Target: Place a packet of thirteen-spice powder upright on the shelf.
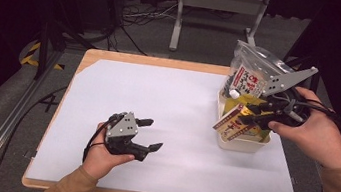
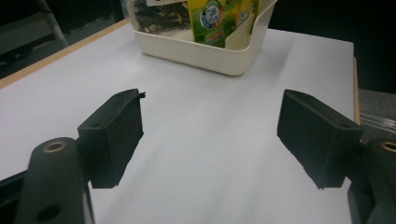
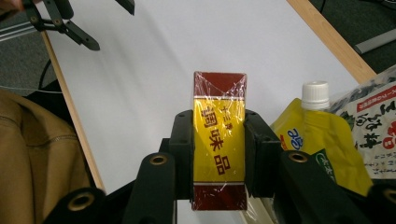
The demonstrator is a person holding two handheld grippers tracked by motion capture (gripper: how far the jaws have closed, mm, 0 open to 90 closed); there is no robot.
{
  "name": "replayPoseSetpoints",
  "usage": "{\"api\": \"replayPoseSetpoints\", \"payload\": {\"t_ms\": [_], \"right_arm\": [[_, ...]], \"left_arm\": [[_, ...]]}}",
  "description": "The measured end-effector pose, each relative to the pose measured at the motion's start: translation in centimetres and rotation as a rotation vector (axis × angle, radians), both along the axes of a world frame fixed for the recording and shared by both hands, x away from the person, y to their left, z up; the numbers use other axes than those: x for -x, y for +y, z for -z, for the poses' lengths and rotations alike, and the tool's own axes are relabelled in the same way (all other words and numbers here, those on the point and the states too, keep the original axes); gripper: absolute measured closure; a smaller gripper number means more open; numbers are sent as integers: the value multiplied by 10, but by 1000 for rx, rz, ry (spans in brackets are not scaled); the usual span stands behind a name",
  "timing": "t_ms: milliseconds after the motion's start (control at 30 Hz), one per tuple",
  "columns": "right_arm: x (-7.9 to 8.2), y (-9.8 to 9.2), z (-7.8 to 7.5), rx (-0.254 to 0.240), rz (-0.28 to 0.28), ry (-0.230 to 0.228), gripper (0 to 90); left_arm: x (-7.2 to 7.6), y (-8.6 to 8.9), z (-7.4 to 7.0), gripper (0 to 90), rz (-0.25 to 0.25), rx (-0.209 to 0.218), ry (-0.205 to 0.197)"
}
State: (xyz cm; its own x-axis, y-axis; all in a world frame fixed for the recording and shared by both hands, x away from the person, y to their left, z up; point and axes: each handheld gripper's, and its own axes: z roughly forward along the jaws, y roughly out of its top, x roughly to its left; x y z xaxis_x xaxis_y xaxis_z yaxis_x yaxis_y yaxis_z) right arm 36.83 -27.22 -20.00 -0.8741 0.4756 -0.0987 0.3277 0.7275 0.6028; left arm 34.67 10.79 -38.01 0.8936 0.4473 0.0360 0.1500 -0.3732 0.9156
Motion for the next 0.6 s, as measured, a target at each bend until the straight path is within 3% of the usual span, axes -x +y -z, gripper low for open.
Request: {"api": "replayPoseSetpoints", "payload": {"t_ms": [367,600], "right_arm": [[-13,-4,0,105,-67,-52,689],[-19,-6,2,131,-85,-53,689]], "left_arm": [[-3,20,-6,234,-53,7,2],[-3,23,-8,239,-66,18,2]]}}
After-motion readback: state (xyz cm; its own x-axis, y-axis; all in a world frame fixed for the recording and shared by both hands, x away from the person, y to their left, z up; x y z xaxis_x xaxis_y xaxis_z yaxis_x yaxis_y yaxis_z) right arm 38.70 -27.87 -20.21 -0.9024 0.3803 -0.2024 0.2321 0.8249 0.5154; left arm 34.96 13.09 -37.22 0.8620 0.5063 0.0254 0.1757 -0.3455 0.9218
